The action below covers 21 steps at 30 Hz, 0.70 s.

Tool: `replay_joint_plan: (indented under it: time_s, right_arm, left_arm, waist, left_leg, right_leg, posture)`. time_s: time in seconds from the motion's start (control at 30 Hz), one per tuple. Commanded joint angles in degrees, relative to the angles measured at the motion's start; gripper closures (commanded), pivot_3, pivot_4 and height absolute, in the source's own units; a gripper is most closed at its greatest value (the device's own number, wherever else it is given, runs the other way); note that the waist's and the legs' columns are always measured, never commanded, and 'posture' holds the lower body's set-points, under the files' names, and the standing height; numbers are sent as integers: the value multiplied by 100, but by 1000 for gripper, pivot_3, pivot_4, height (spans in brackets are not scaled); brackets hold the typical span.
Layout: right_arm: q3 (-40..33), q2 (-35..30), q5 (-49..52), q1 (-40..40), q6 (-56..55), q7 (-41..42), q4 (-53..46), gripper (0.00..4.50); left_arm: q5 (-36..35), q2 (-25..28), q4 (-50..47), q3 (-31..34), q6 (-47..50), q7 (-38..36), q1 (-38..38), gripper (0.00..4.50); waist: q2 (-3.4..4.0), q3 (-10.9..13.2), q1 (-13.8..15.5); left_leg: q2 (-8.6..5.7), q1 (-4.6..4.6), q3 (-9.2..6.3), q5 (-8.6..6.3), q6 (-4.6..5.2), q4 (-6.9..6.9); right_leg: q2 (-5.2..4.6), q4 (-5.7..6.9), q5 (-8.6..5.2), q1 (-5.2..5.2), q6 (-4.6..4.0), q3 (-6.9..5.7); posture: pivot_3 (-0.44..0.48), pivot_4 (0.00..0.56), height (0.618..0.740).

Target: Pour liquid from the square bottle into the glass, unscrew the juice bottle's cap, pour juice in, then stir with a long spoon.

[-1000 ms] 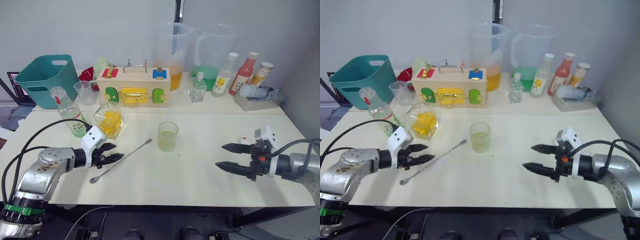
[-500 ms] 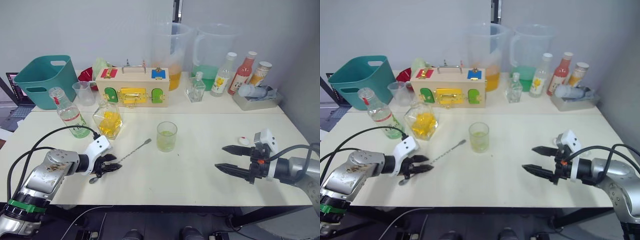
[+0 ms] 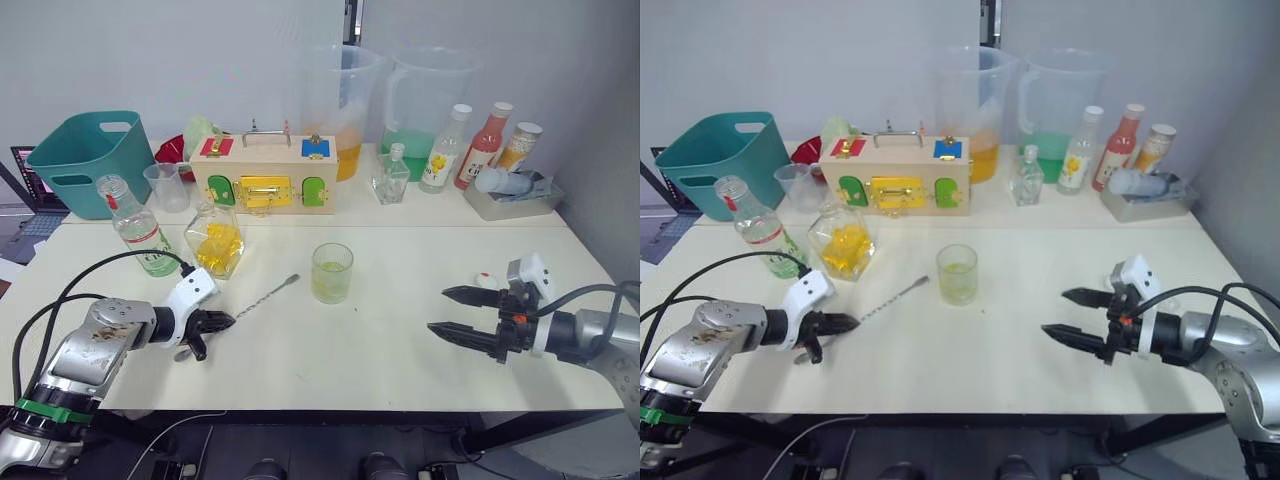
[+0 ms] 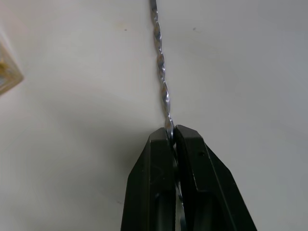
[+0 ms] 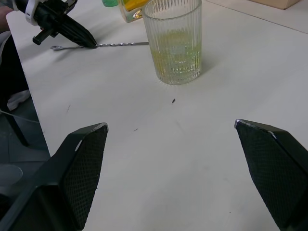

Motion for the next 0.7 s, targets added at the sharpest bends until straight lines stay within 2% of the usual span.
replay_joint_plan:
  time_s: [0.03, 0.23, 0.53, 0.63, 0.7]
  right_arm:
    - [-36, -4, 193, -221, 13, 27, -22, 0]
    - [17, 195, 240, -769, -48, -212, 183, 0]
    - [248, 789, 274, -1598, 228, -1264, -134, 0]
    - [172, 1221, 745, -1912, 705, -1920, -267, 0]
    - [48, 1578, 1400, -2215, 1280, -2451, -209, 0]
  left_arm:
    - [-209, -46, -67, 573, 33, 213, -240, 4468]
    - [-925, -408, -537, 1298, 153, 395, -586, 4468]
    - [-1263, -946, -1137, 1477, -82, 866, -921, 4468]
    - [-1352, -1077, -1246, 1451, -160, 908, -990, 4468]
    - [-1283, -1140, -1313, 1327, -281, 940, -994, 4468]
  waist:
    - [-3, 2, 2]
    - [-8, 4, 13]
    - [-8, 4, 11]
    - [-8, 5, -2]
    - [-8, 5, -5]
  left_leg:
    - [0, -4, 0, 0, 0, 2]
    - [-1, -9, -2, 0, 0, 7]
    - [-2, -12, -6, 0, 0, 7]
    - [-1, -13, -6, 0, -1, 7]
    - [-2, -13, -7, 1, -1, 7]
  right_leg:
    - [0, 1, 0, -4, 0, 0]
    - [-2, 2, 0, -4, 0, -1]
    - [-2, 5, 1, -9, -1, -2]
    - [-1, 6, 2, -11, -1, -2]
    - [-1, 7, 2, -13, -2, -1]
  posture:
    - [0, 150, 731]
    - [0, 150, 731]
    - [0, 150, 731]
    - [0, 150, 731]
    - [0, 150, 731]
